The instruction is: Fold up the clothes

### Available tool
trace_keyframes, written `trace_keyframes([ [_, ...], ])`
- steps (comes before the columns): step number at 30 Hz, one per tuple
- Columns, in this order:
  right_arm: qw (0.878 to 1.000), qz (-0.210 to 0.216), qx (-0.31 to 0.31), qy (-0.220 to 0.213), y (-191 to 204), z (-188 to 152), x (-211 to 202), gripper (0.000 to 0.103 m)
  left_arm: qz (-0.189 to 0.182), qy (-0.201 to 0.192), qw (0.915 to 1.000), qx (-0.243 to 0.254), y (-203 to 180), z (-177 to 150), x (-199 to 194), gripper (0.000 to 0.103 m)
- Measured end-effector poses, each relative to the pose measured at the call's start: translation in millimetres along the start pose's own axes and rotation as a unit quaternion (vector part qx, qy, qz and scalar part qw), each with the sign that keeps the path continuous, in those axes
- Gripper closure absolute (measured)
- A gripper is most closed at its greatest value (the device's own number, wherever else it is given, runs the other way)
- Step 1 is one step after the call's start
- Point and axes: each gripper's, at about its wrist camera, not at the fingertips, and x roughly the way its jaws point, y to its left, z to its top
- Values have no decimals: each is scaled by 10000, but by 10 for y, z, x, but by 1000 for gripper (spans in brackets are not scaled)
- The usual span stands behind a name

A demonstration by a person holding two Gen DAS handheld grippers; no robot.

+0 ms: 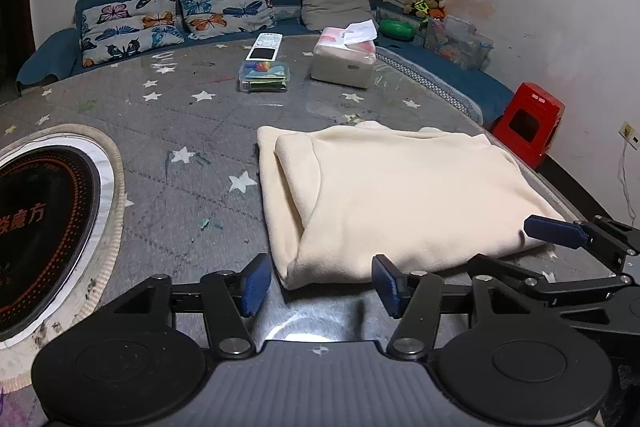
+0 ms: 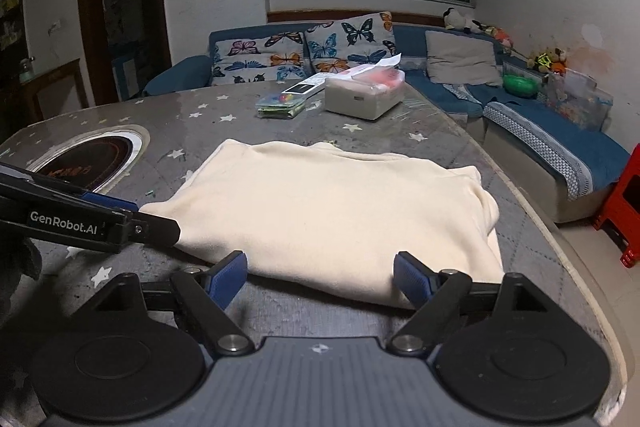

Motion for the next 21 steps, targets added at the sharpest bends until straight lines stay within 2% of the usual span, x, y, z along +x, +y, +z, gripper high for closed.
trace_keyframes([
  [4,9999,-46,85,-83,8,-25,-77,19,0,-31,10000,44,-21,-38,-66,32],
  [7,9997,-98,157,-136,10,-41,-126,12,-9,-63,10000,68,-25,-63,-115,28],
  [21,9986,-284,333,-298,53,-113,-315,2,-47,-218,9995,212,-88,-181,-323,9],
])
